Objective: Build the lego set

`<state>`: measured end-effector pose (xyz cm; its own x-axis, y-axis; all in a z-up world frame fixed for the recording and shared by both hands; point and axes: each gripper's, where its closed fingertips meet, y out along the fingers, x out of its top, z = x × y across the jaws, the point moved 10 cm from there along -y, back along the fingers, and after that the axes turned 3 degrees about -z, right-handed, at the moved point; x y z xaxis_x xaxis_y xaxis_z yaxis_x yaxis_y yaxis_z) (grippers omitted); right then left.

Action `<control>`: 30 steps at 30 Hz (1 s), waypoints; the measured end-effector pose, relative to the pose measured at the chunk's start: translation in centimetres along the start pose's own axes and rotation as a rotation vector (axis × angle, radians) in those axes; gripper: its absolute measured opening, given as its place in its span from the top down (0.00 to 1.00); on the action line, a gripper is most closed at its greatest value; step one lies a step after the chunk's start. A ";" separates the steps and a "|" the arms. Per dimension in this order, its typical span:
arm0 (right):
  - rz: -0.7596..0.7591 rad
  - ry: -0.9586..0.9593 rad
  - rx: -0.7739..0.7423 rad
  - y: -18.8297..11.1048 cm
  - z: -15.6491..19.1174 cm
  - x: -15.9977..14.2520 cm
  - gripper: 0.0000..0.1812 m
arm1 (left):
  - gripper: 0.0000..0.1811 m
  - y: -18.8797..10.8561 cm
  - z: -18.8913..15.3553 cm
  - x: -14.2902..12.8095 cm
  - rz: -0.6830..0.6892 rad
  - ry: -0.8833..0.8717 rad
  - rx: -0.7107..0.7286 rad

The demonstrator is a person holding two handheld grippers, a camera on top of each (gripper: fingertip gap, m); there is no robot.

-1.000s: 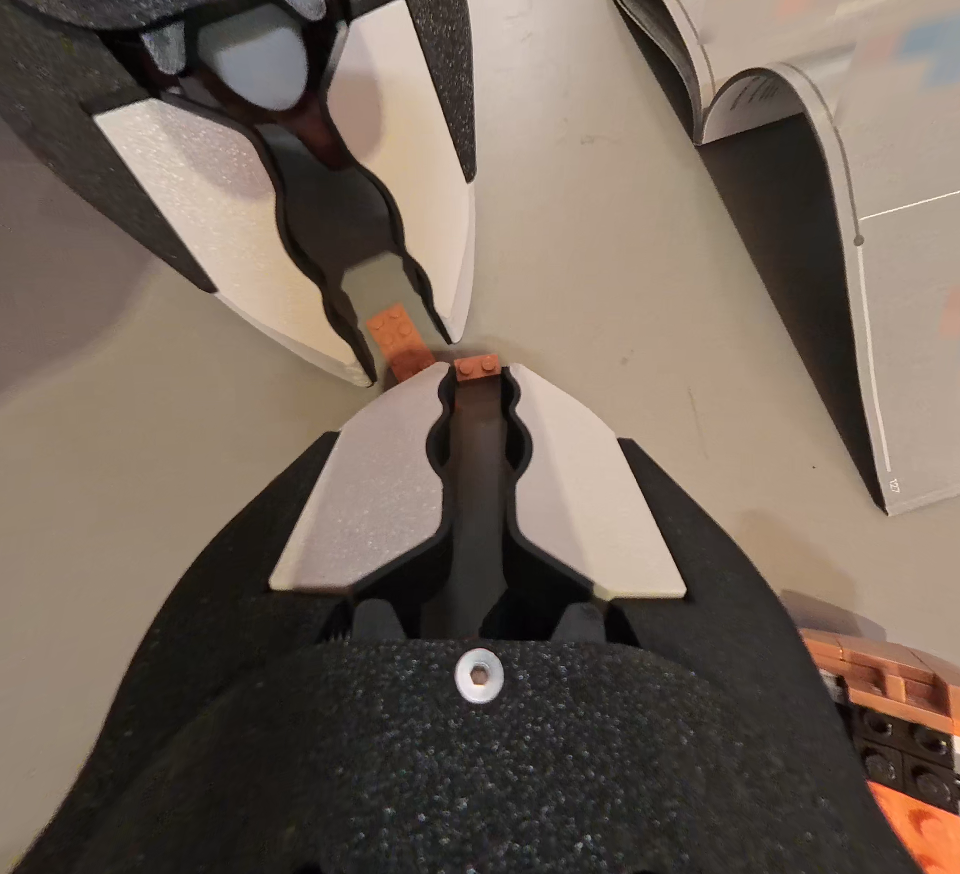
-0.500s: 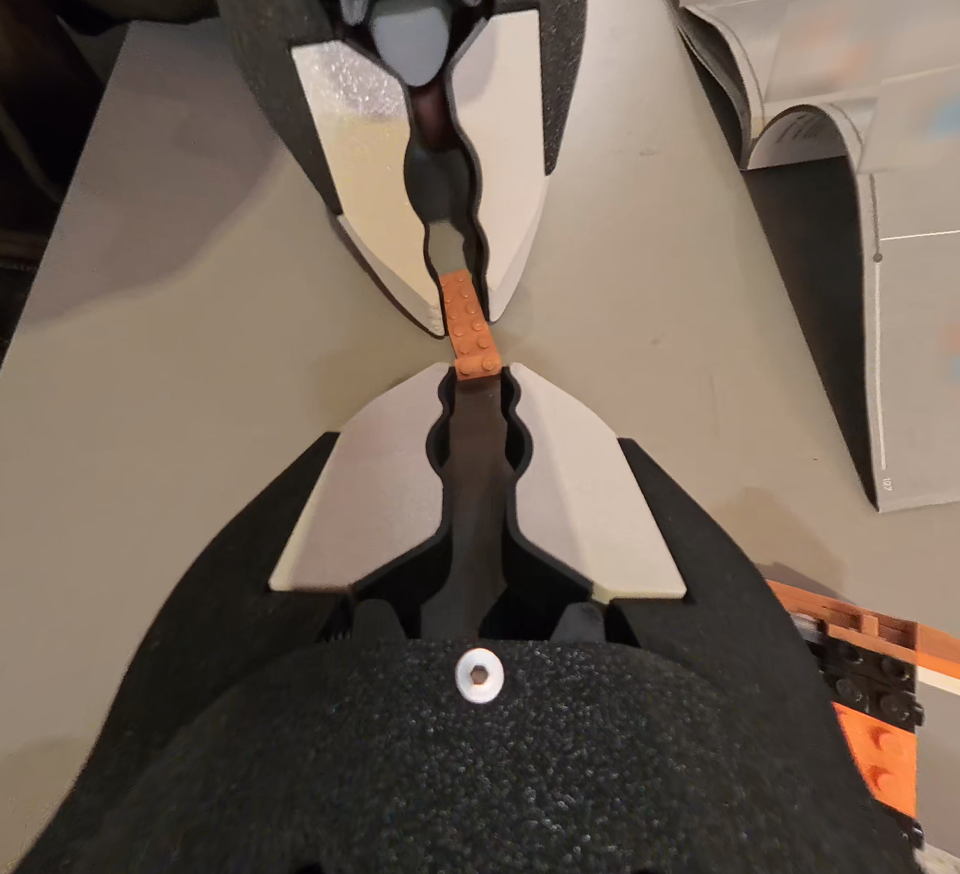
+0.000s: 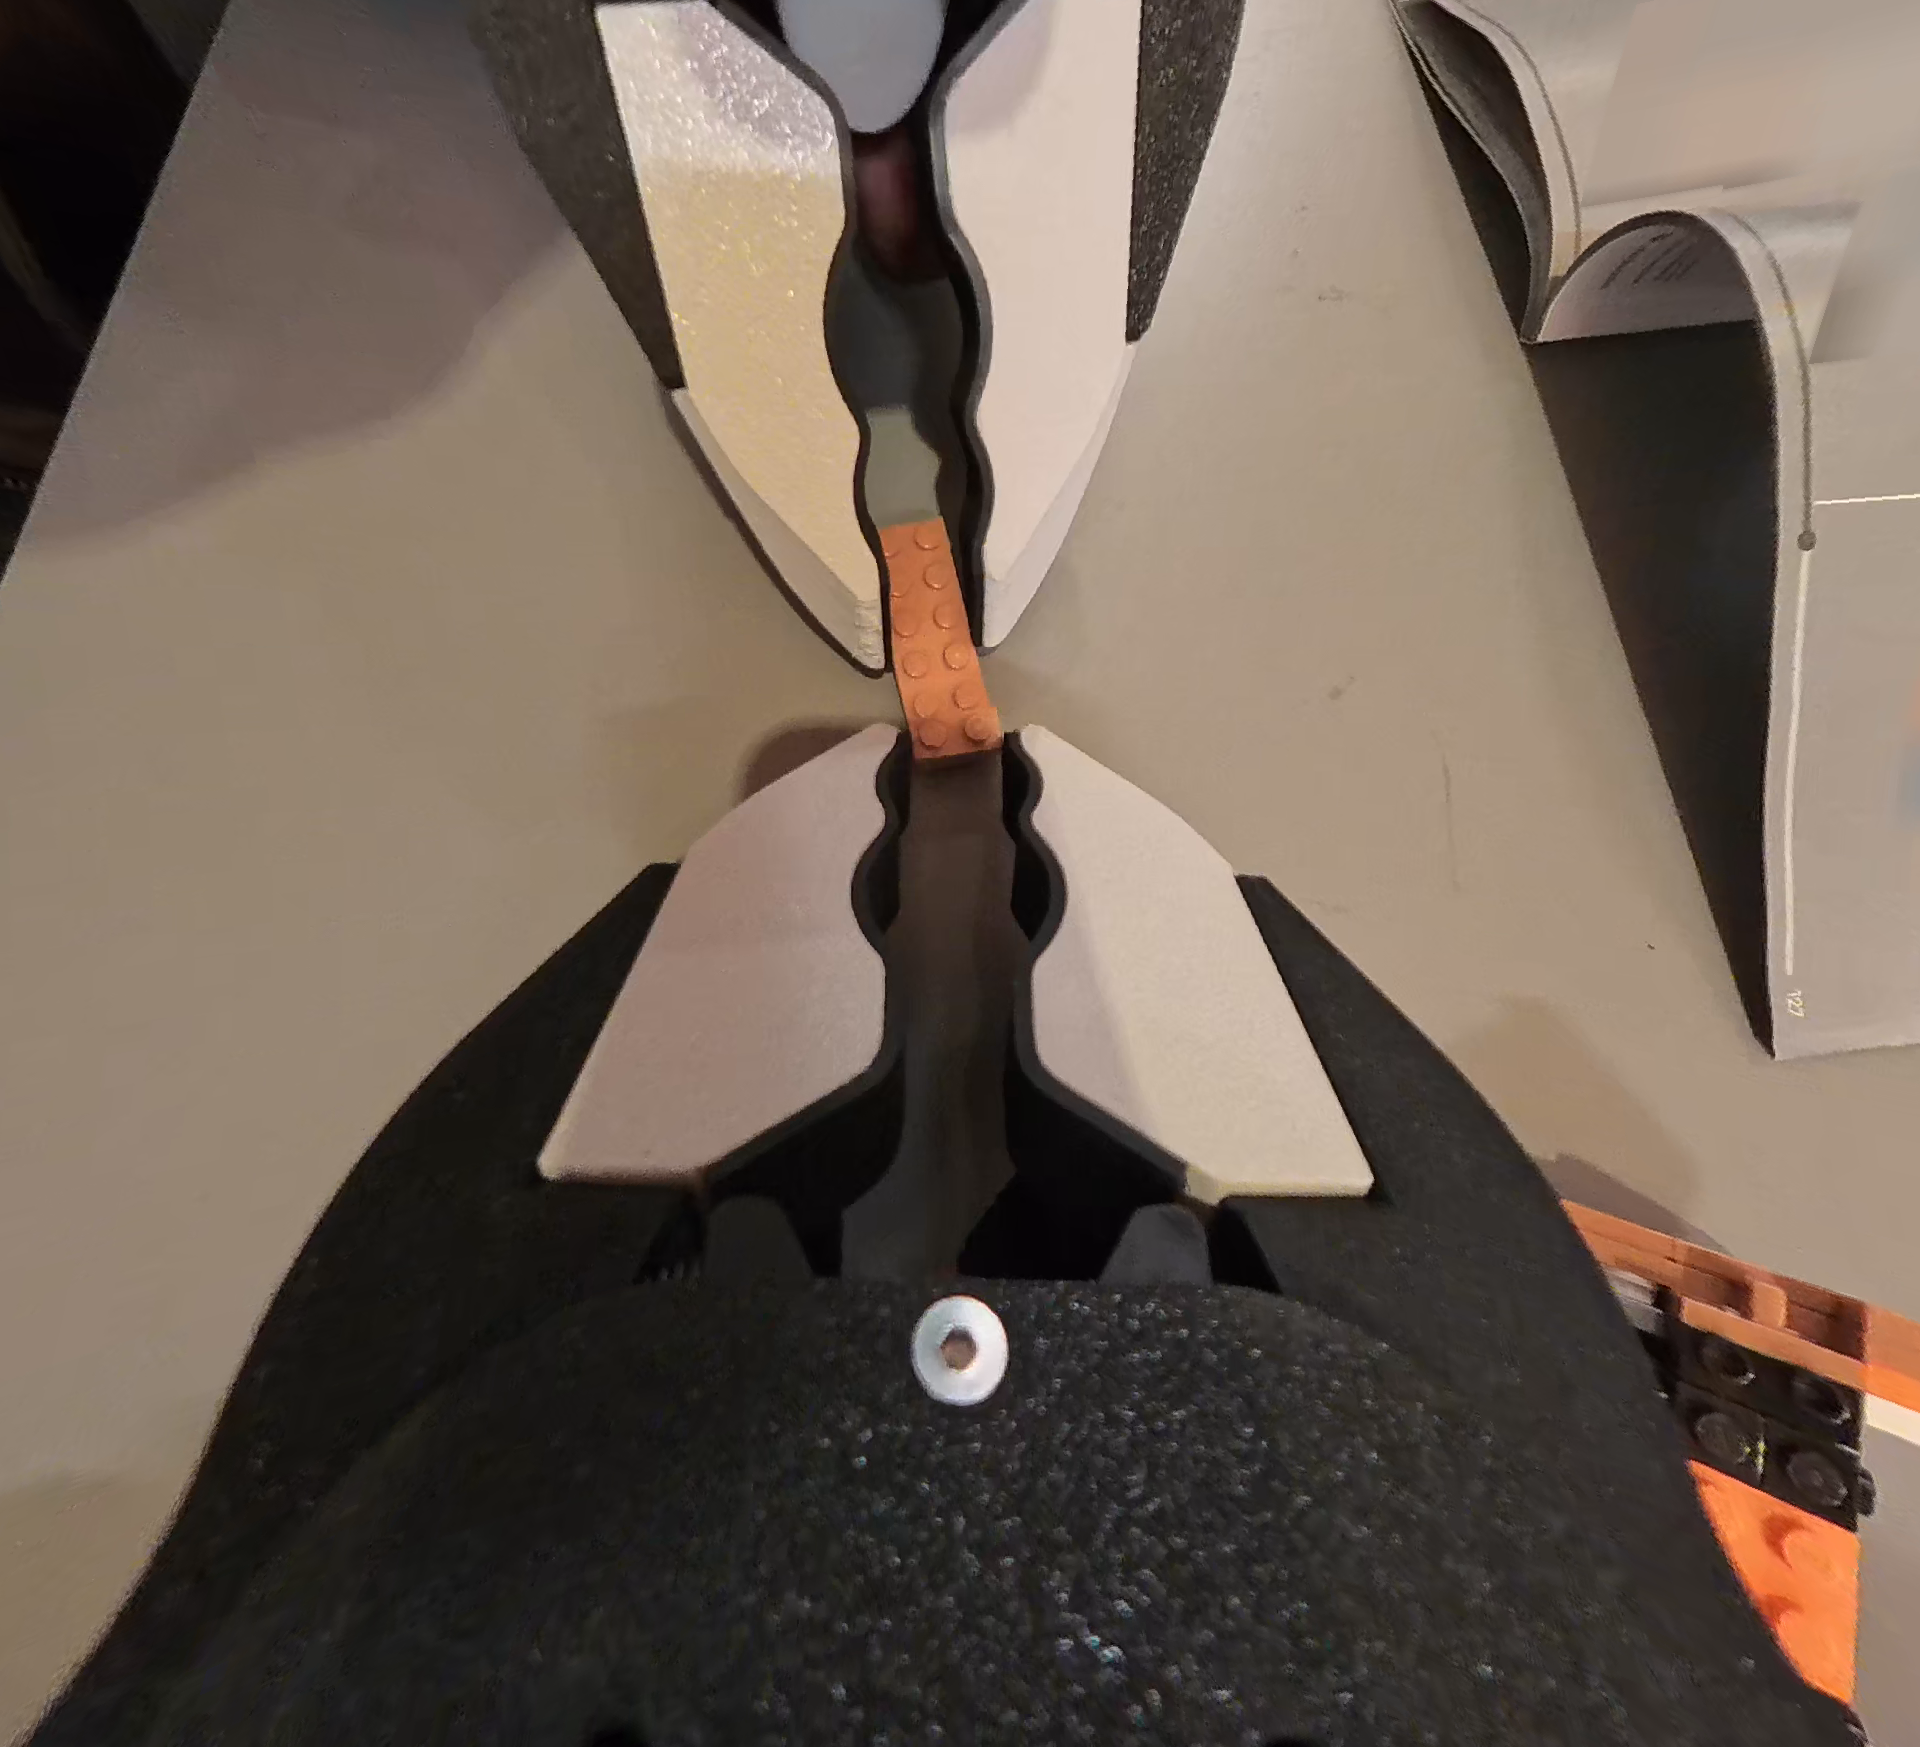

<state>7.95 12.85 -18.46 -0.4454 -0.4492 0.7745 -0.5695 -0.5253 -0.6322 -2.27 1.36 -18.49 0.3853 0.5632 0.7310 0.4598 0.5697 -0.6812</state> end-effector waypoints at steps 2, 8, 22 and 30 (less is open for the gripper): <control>0.004 -0.006 -0.003 0.0 0.0 0.0 0.90 | 0.91 0.0 0.1 0.0 -0.008 -0.008 -0.007; -0.001 -0.012 -0.010 -0.1 0.1 0.1 0.89 | 0.91 -0.1 0.3 -0.1 -0.026 -0.023 -0.020; 0.039 -0.013 -0.055 -1.3 -0.1 -0.4 0.86 | 0.91 0.0 0.2 0.0 -0.009 -0.010 -0.002; 0.101 0.026 -0.053 -1.6 -0.2 -1.3 0.87 | 0.91 0.0 0.2 0.0 -0.007 -0.005 -0.003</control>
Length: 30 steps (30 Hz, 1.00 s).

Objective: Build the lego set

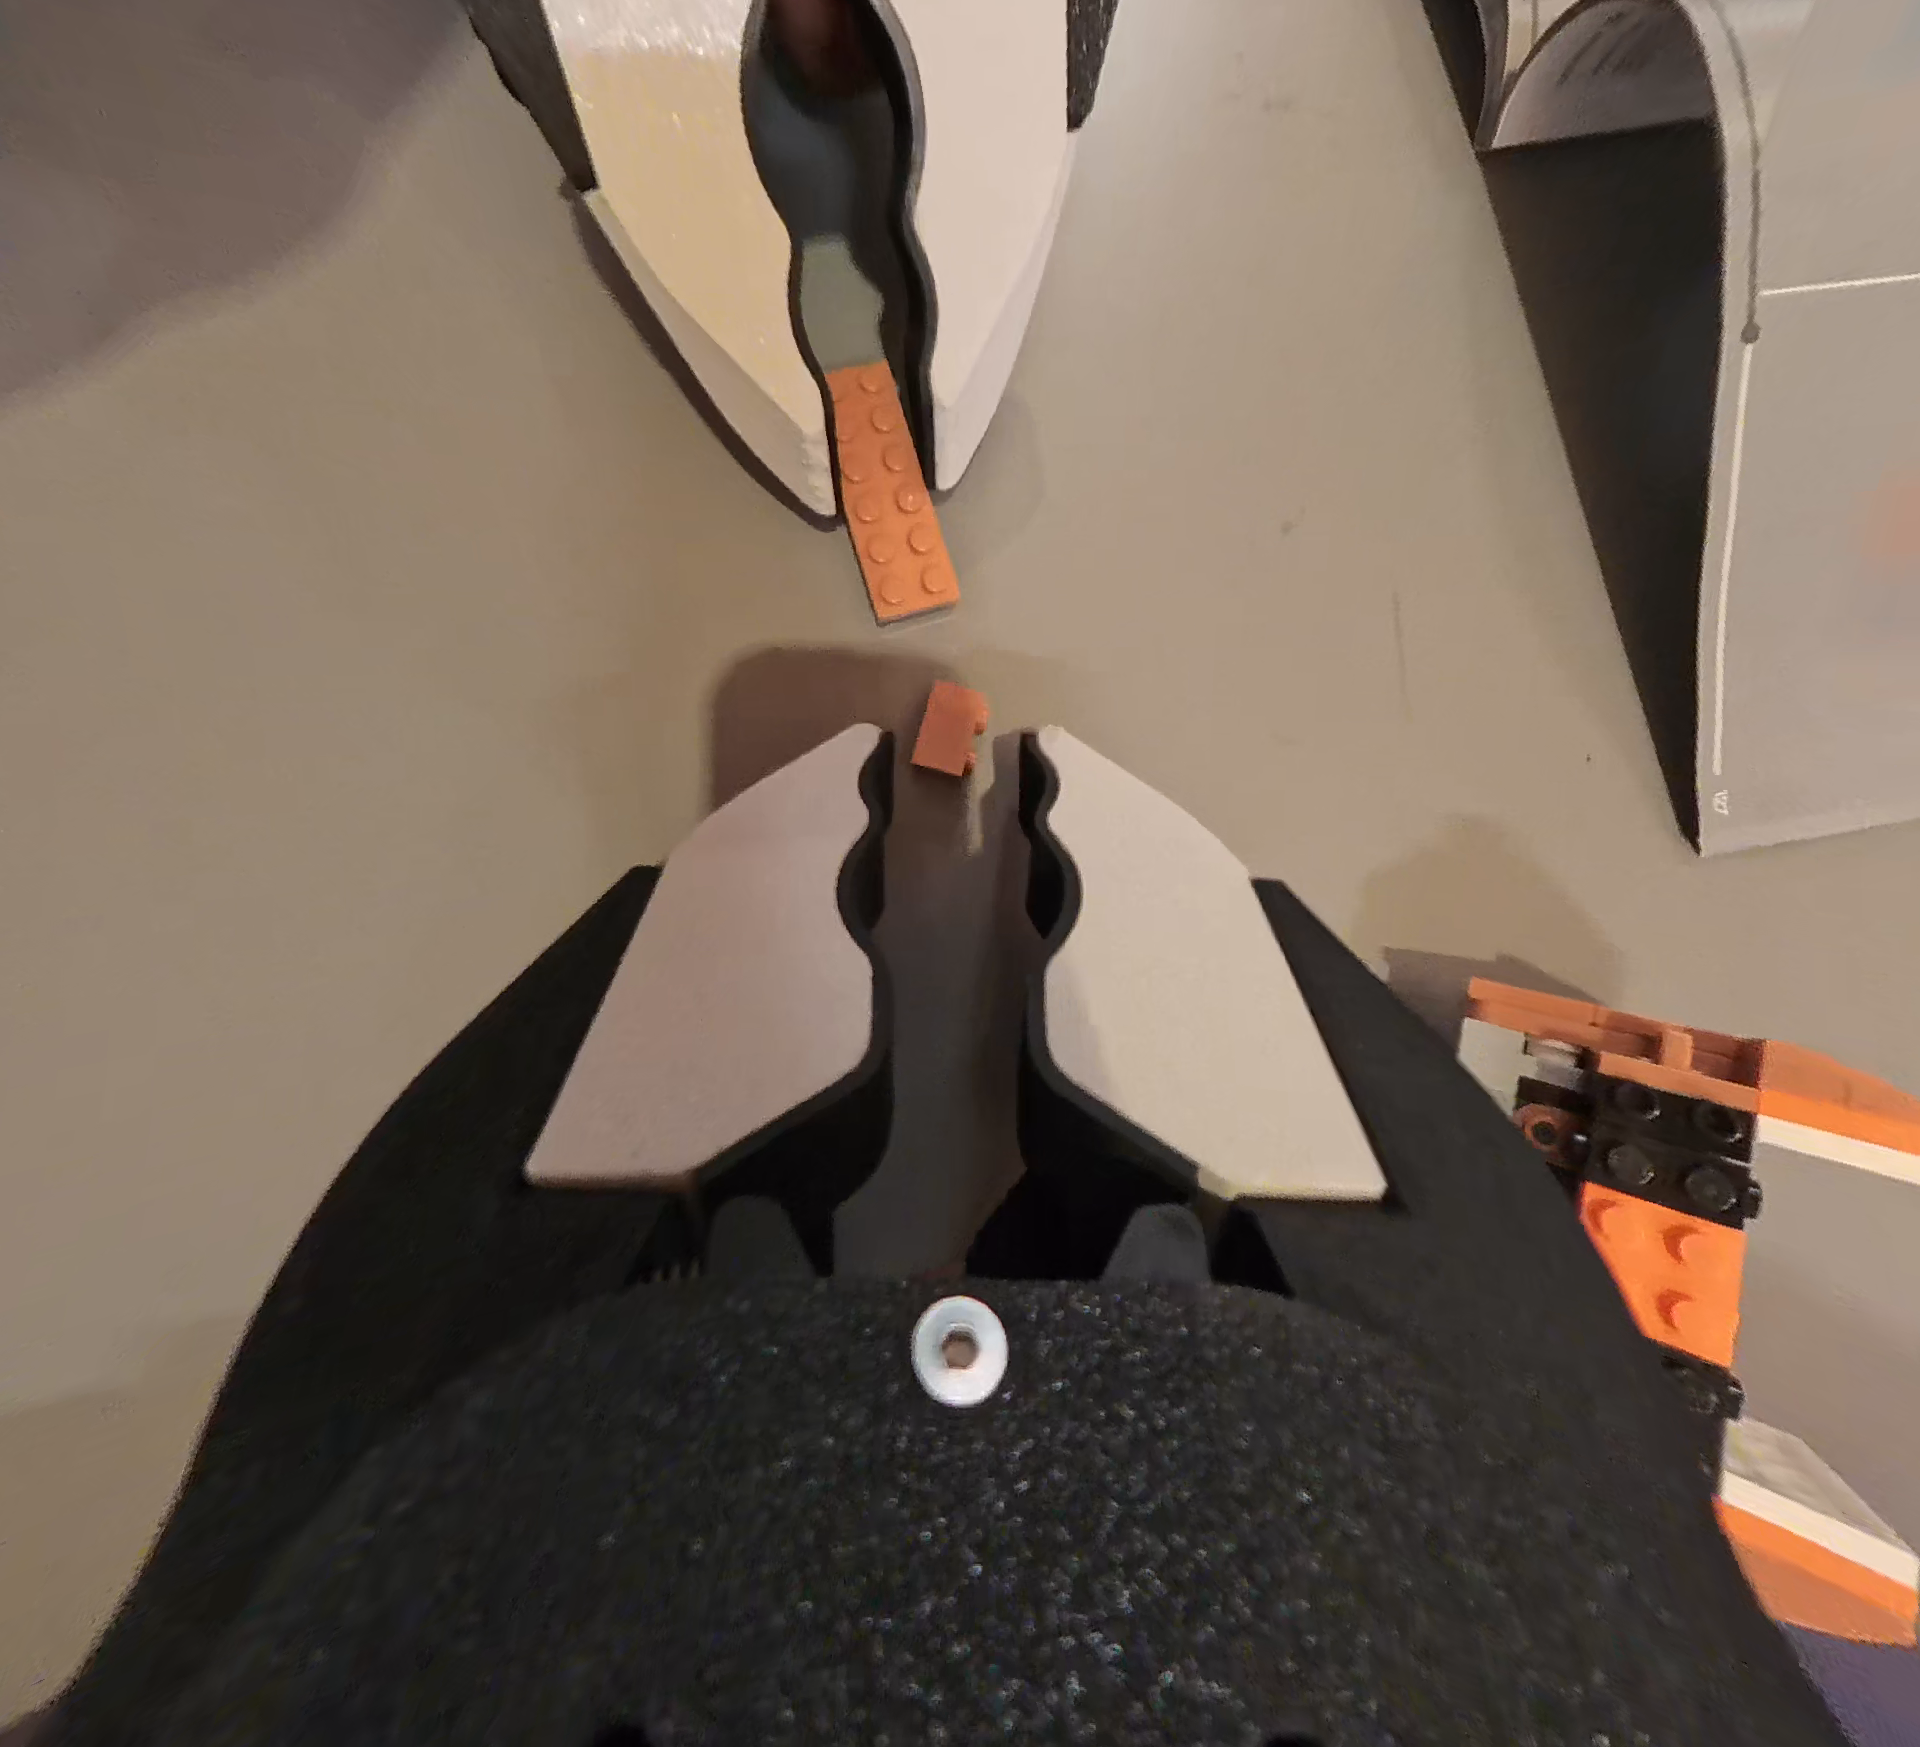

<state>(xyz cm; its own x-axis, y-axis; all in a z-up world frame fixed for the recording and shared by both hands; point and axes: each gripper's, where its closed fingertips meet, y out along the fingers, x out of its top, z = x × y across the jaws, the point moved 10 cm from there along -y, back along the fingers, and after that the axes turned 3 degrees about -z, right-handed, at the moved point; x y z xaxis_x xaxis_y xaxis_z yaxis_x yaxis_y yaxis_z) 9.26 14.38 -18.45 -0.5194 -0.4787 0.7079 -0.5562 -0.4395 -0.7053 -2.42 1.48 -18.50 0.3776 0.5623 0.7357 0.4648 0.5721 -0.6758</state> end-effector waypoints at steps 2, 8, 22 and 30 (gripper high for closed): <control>0.010 -0.012 0.006 0.2 0.2 0.0 0.91 | 0.91 0.0 0.0 0.0 0.003 0.009 0.003; -0.005 -0.064 -0.021 0.3 0.4 0.2 0.93 | 0.91 0.2 -0.3 -0.1 0.020 0.068 0.011; -0.432 -0.188 -0.044 -2.0 0.7 1.2 0.93 | 0.91 -1.9 1.1 0.1 -0.283 -0.231 -0.304; -0.427 -0.264 -0.103 -2.0 1.0 1.2 0.93 | 0.91 -1.8 1.7 -0.5 -0.231 -0.240 -0.258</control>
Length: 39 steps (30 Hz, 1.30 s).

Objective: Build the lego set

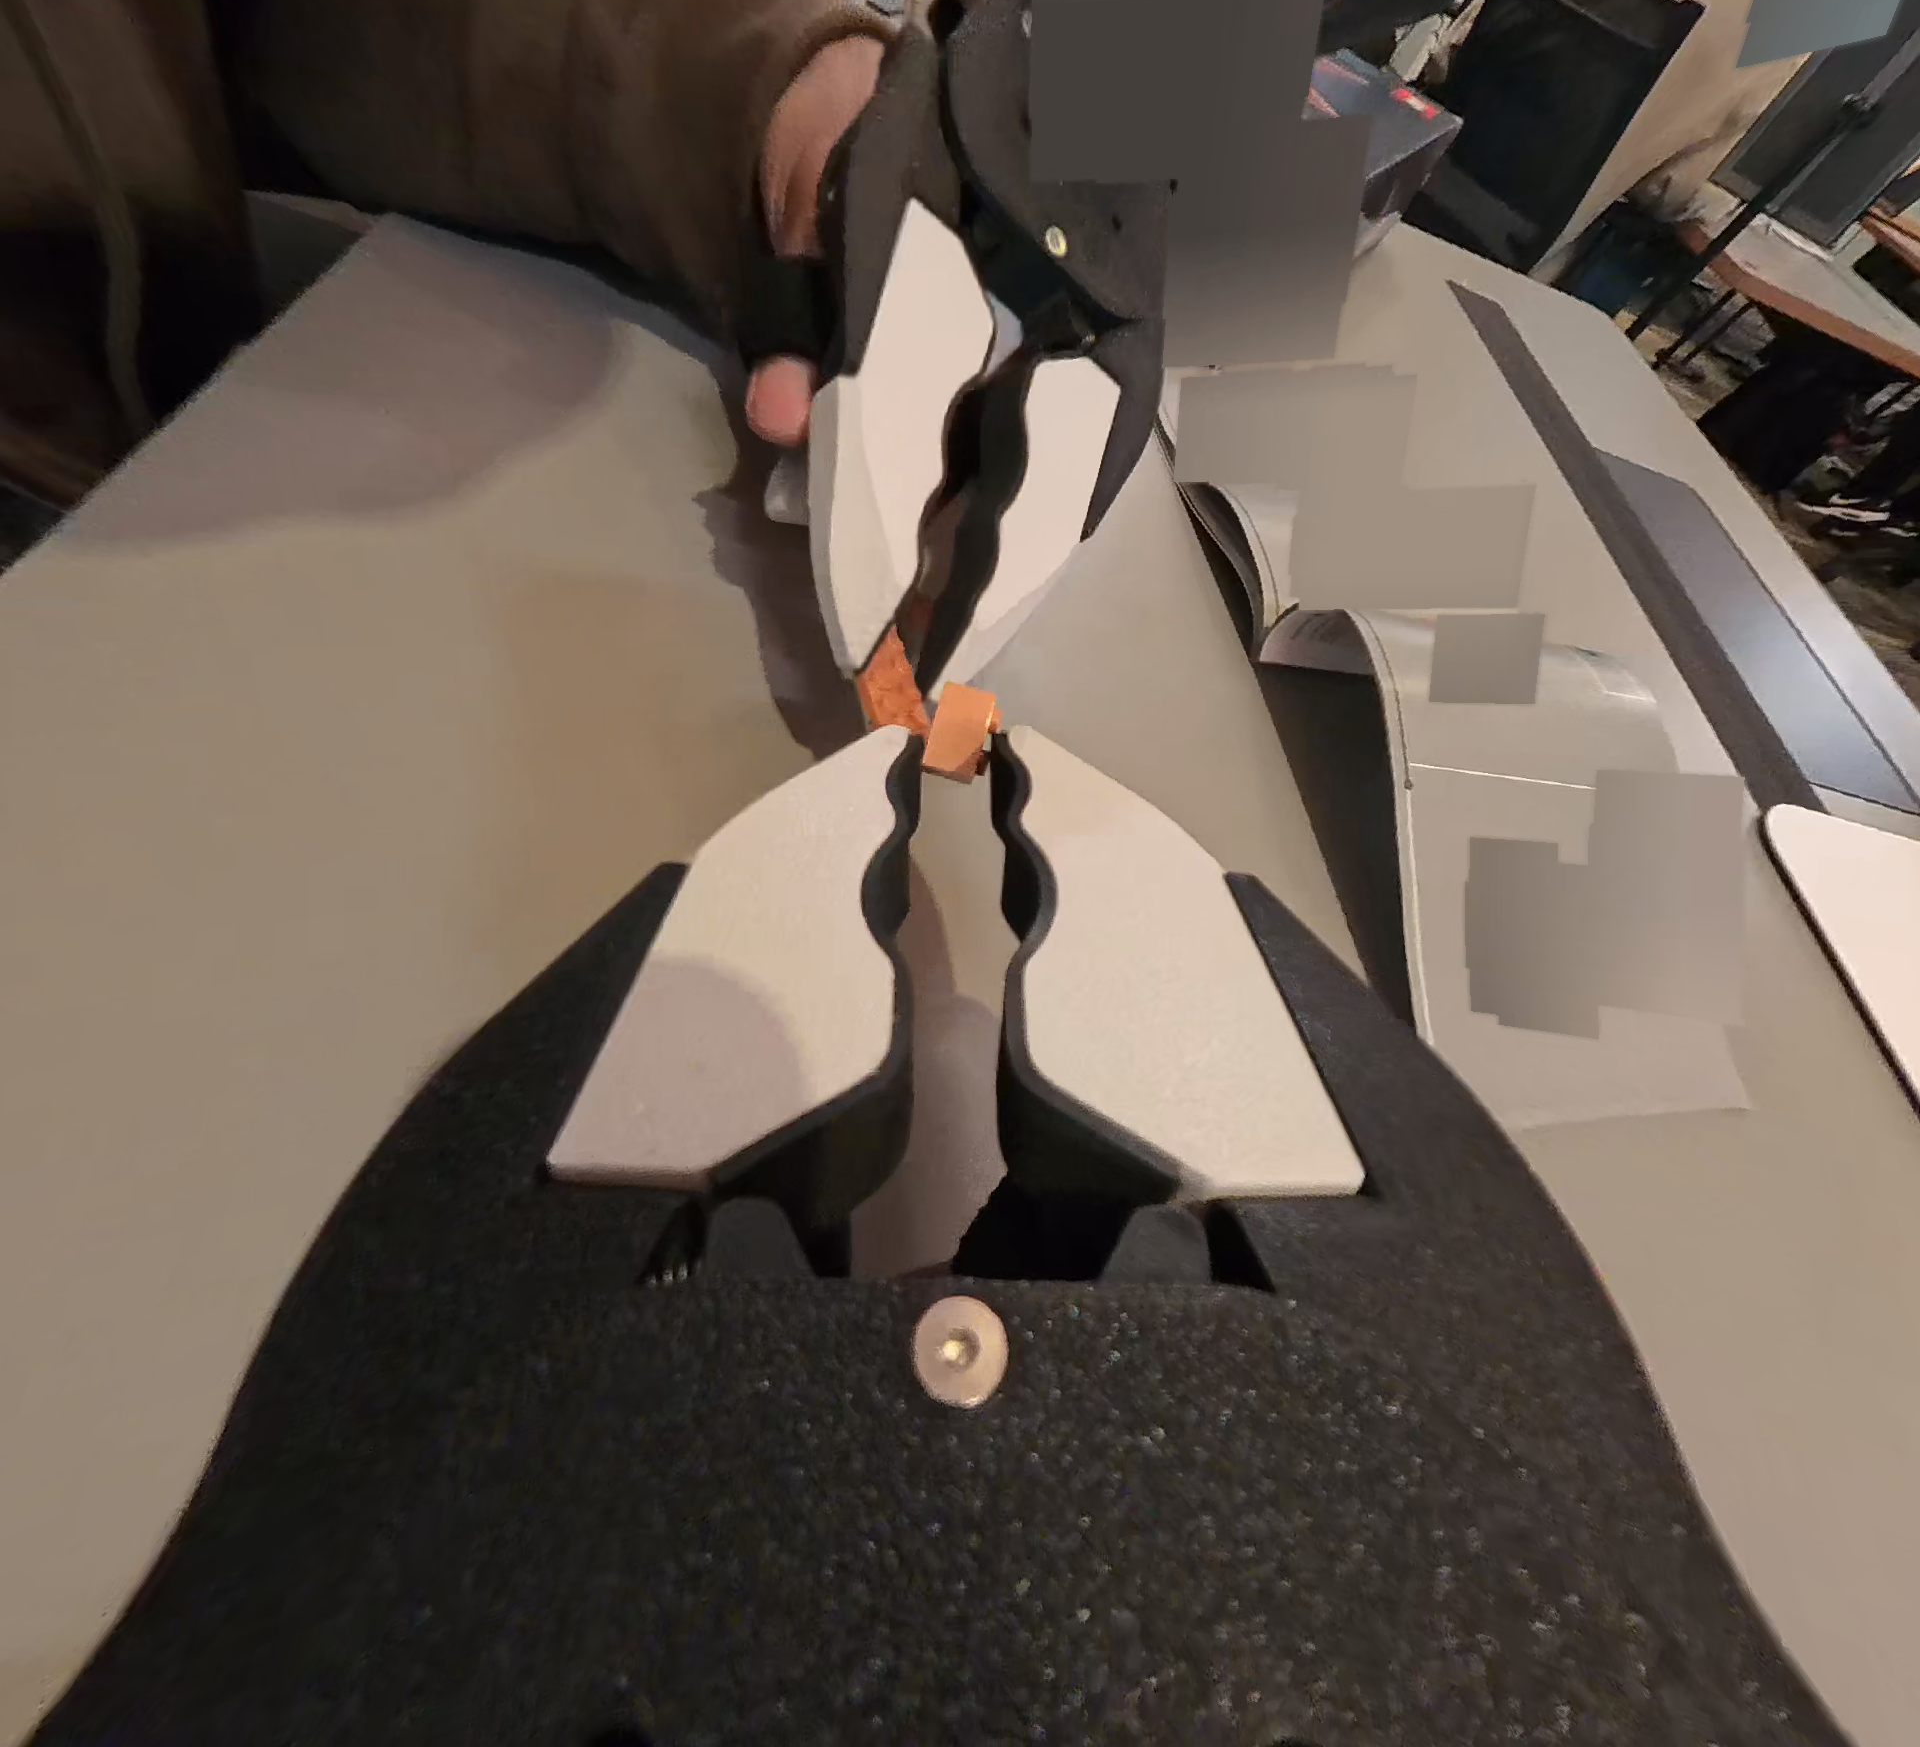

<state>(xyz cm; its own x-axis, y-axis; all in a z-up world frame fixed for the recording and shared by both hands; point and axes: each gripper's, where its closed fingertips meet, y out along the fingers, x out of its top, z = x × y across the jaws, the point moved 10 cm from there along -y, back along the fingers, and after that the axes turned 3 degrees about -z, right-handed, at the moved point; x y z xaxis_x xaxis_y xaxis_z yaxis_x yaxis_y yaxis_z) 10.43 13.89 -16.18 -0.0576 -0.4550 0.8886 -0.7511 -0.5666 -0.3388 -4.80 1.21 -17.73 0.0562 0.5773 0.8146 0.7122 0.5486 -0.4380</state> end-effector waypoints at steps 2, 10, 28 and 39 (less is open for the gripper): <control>0.019 -0.014 -0.001 0.2 0.1 -0.1 0.93 | 0.91 0.4 -0.3 -0.2 0.063 0.068 0.061; 0.074 -0.057 -0.036 0.6 0.3 -0.4 0.93 | 0.87 1.3 -0.8 -0.6 0.190 0.204 0.187; 0.258 -0.357 -0.203 2.6 2.1 0.8 0.93 | 0.93 1.0 0.3 0.8 -0.105 -0.168 0.088; 0.039 -0.315 -0.033 1.0 2.0 2.2 0.87 | 0.95 -0.2 0.4 0.8 -0.107 -0.147 -0.275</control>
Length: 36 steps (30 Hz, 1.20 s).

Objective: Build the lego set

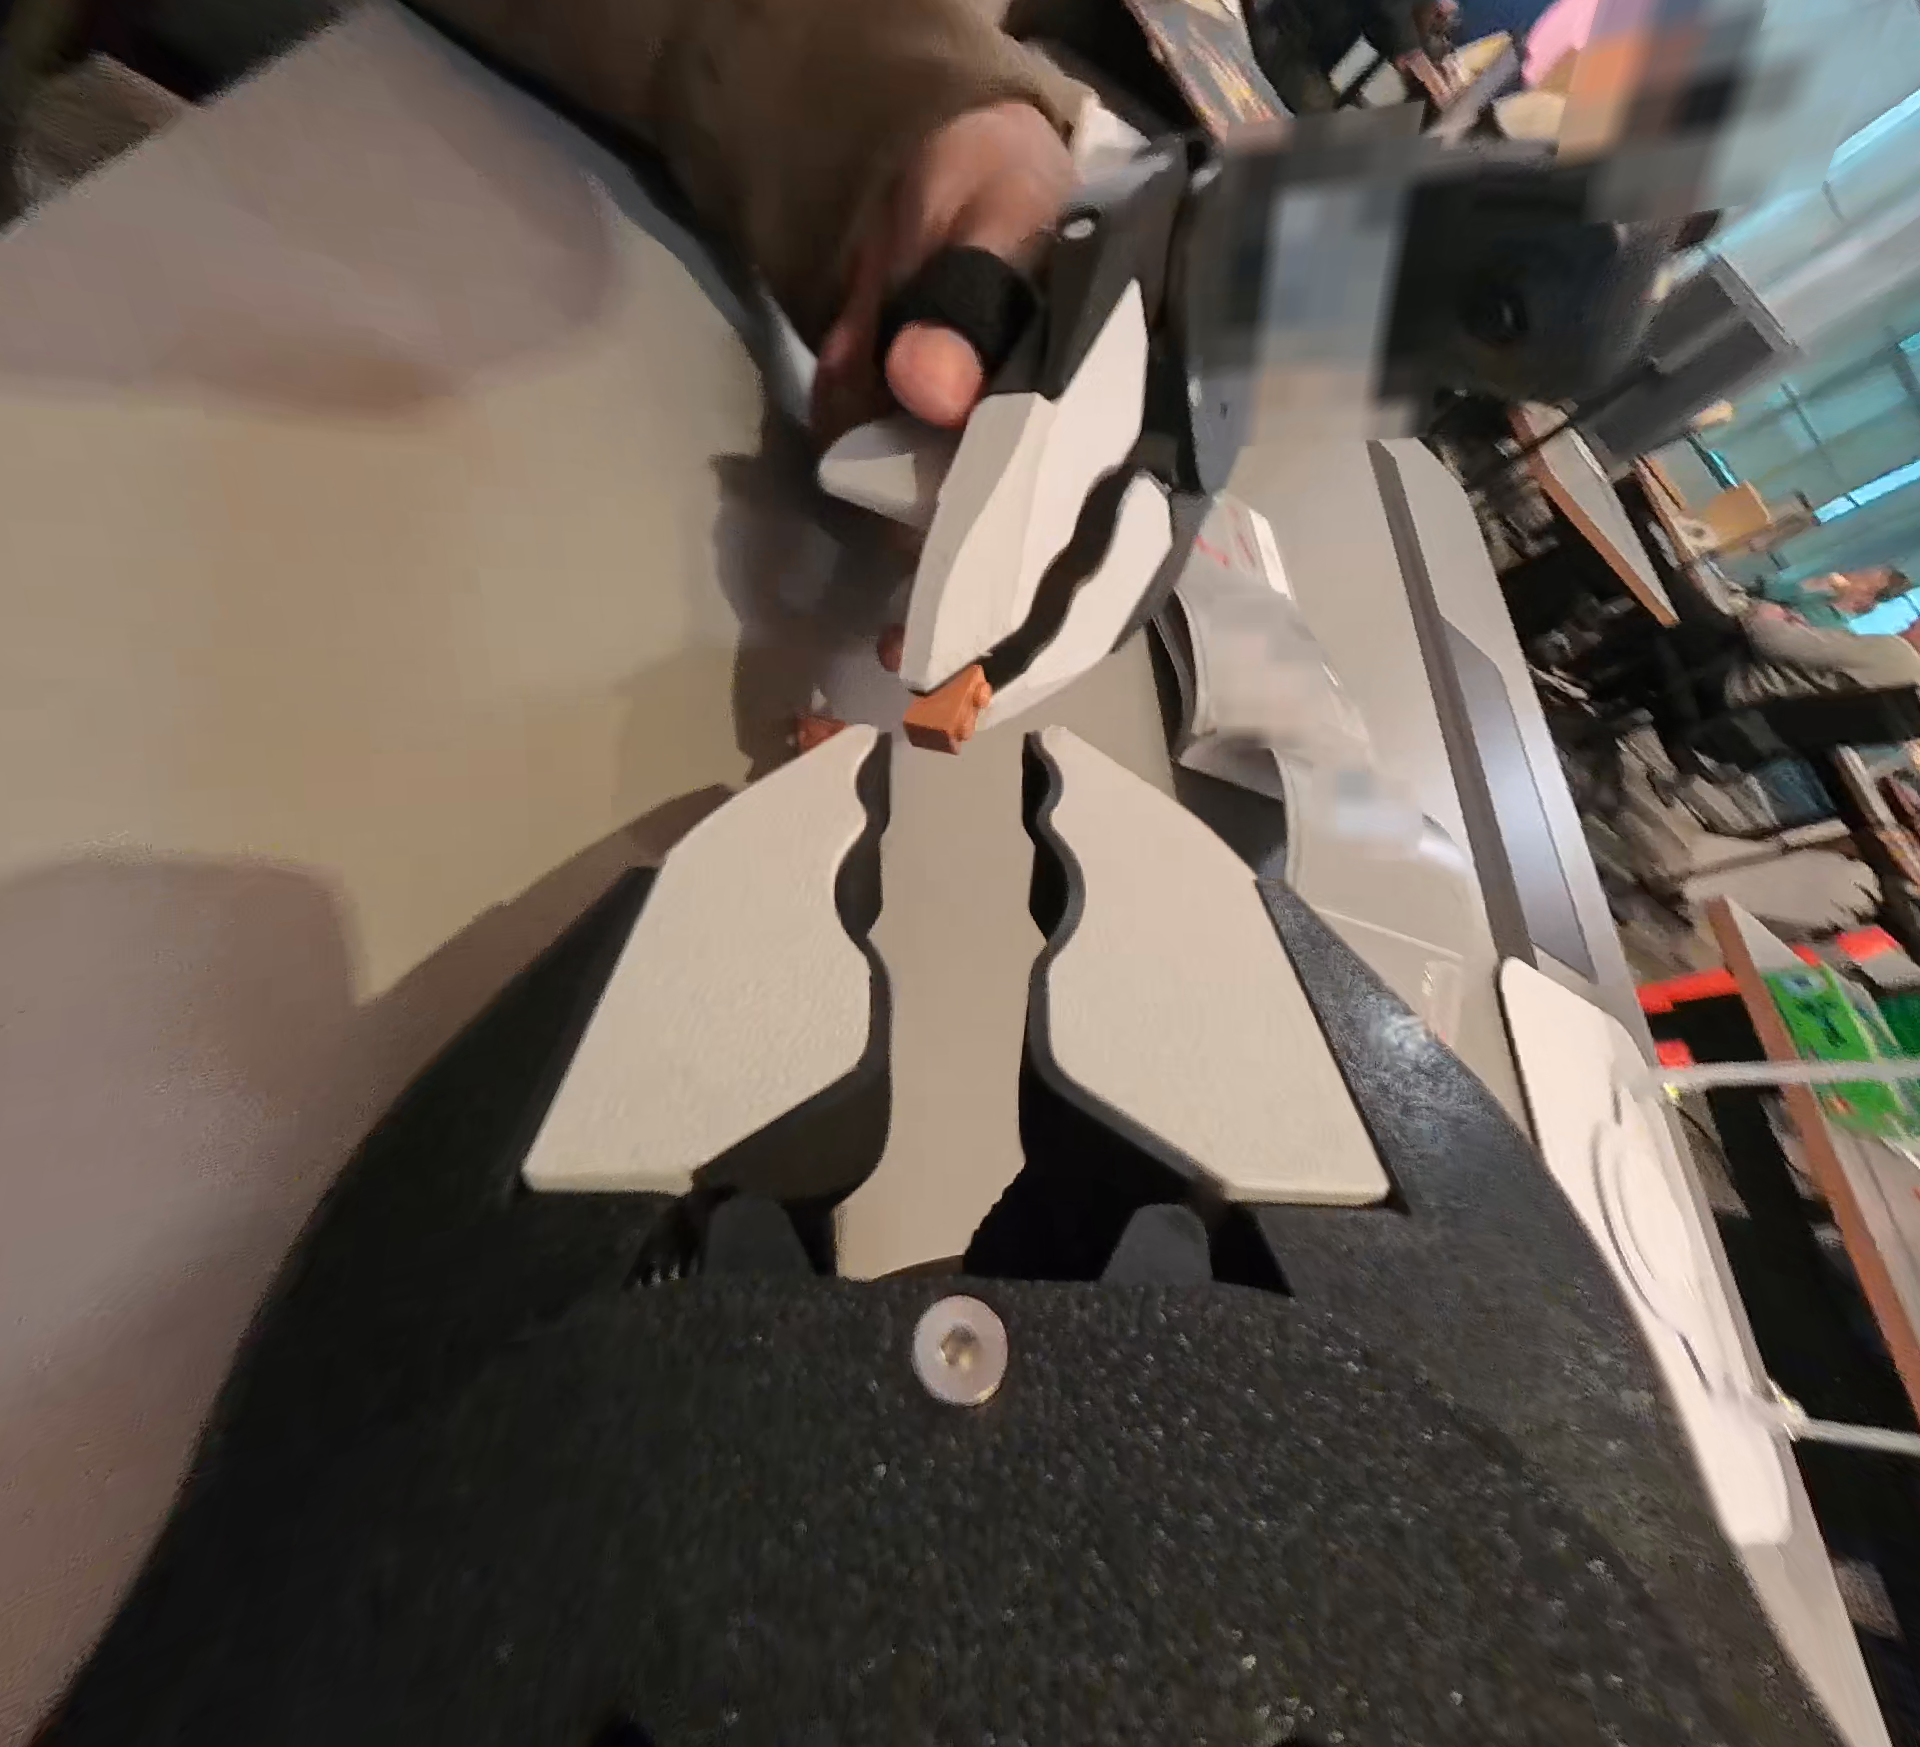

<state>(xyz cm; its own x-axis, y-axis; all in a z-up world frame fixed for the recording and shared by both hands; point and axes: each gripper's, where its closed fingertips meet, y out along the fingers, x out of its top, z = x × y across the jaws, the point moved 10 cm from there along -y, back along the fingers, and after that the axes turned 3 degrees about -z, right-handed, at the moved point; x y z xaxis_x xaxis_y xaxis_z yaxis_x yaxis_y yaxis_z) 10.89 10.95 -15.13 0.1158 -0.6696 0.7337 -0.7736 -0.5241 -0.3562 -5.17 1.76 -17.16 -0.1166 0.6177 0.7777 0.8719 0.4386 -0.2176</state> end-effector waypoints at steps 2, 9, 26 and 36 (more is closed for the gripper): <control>-0.009 -0.026 0.043 -0.1 -0.1 0.2 0.86 | 0.95 0.2 -0.1 0.0 0.067 0.002 -0.061; 0.015 -0.122 0.165 0.5 -0.3 0.8 0.84 | 0.95 1.2 -0.2 0.8 0.223 0.062 -0.107; 0.056 -0.137 -0.055 1.3 -0.4 -0.8 0.90 | 0.94 0.3 2.2 1.0 0.012 -0.089 -0.046; 0.092 -0.085 -0.203 1.7 -0.5 -0.7 0.90 | 0.92 -0.2 2.3 1.0 -0.082 -0.120 0.002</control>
<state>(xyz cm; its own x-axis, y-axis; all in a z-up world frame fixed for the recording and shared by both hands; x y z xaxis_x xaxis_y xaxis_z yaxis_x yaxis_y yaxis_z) 9.20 10.81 -15.97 0.0842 -0.7563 0.6488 -0.8915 -0.3480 -0.2899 -6.56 3.80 -17.72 -0.2437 0.6531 0.7170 0.8564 0.4919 -0.1570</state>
